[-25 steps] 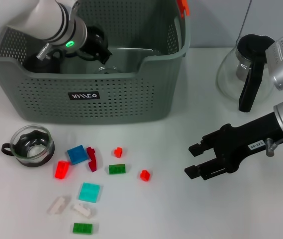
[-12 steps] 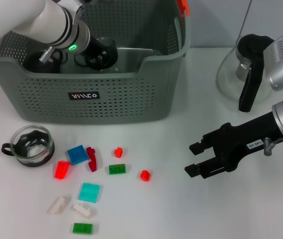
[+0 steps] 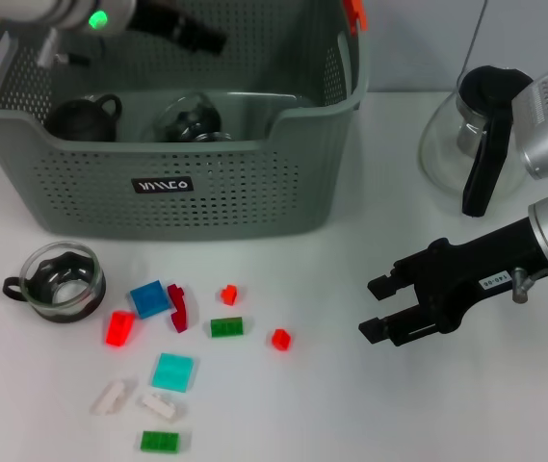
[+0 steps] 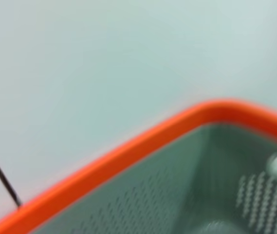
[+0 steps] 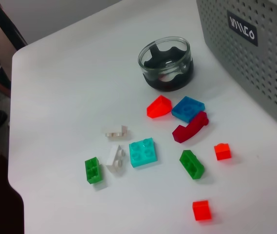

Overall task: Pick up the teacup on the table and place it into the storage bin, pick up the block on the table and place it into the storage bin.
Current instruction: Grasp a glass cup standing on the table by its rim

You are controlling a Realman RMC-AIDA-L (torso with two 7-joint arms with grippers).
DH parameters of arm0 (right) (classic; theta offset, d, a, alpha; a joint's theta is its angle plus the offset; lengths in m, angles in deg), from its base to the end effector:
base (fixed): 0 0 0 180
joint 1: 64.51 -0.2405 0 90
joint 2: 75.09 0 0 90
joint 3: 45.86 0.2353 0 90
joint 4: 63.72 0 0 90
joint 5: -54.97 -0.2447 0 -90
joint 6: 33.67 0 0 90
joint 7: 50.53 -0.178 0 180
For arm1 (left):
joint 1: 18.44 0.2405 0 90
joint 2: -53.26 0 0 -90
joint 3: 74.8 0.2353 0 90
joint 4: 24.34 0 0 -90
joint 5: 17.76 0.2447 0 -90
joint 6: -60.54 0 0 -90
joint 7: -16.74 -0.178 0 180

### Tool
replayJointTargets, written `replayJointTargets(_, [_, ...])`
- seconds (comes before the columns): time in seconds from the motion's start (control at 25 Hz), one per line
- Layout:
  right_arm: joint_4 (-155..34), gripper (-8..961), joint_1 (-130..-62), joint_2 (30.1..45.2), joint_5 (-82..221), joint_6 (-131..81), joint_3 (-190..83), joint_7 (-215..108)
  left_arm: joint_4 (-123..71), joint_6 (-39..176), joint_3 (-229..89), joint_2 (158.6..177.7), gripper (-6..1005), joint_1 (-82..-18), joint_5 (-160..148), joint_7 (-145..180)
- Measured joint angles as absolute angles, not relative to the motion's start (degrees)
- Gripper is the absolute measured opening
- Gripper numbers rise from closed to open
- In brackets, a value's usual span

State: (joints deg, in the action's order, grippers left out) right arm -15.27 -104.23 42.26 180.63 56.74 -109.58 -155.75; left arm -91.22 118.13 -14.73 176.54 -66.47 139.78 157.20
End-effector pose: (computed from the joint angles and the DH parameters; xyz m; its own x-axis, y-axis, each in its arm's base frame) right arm 0.1902 0.3734 -0.0481 0.9178 -0.3965 -0.0214 -0.3961 -0.9179 0.0240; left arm -0.1189 0.5097 0.0341 0.8645 0.4541 0.2155 0.4564 -0.5296 -0.7150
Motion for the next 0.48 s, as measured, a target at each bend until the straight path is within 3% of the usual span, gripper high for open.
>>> replayJointTargets(0.2, [-15.30,686,-104.01,42.31,180.59,56.96,-109.57,-155.70,-108.91,130.41,-14.99,177.23,739,-59.04,127.10,156.02])
replayJointTargets(0.48, [-15.30,686,-104.13,42.37,180.30,56.87,-109.45,-155.57,-125.29,155.09,-15.88,177.05,774,-45.82,103.53,137.63])
